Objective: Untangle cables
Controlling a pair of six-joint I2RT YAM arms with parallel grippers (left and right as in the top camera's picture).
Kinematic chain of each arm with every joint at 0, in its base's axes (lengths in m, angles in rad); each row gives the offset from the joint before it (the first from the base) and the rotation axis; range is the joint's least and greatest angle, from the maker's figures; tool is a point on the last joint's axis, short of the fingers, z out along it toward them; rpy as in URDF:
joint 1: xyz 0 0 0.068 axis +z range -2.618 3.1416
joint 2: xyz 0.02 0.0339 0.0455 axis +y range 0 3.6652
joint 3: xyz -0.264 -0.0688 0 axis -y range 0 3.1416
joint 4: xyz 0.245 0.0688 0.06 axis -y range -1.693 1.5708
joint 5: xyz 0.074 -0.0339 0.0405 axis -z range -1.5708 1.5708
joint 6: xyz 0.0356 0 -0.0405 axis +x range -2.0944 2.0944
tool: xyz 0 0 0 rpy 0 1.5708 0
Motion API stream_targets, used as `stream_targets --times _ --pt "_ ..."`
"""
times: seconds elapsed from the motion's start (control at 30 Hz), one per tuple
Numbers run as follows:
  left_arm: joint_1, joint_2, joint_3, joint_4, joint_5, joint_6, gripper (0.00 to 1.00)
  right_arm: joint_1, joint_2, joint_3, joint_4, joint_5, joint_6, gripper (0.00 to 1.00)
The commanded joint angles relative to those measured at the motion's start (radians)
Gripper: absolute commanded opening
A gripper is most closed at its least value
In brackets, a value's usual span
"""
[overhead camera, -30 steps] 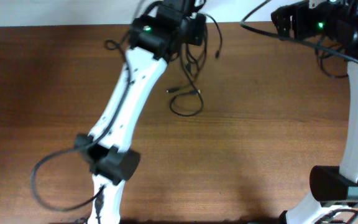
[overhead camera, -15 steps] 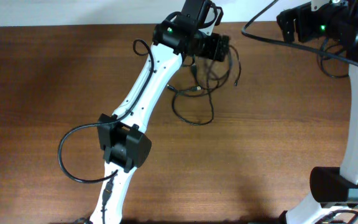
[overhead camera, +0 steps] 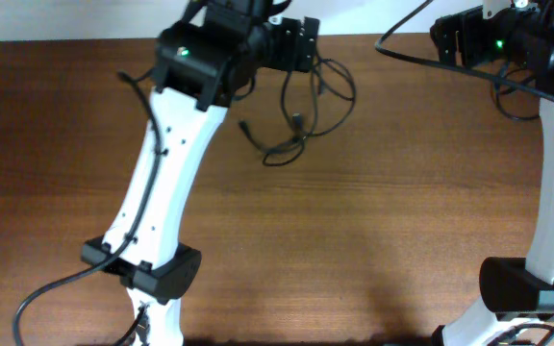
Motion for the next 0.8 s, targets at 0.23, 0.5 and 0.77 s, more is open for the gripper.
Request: stream_targets --times 0.23,0.5,0.77 --pt "0.006 0.027 -0.018 -0.02 -0.085 0.003 0.99 0.002 0.011 -0.004 -0.007 -0.024 0.016 0.99" --pt "-0.029 0.211 -0.047 -0.008 -0.406 0.153 0.99 0.002 0.011 -0.004 -0.007 -0.024 0.016 0.99" --pt "-0.052 0.23 -0.047 -0.025 0.214 0.57 0.99 0.002 0.011 -0.004 -0.008 -0.024 0.009 0.99"
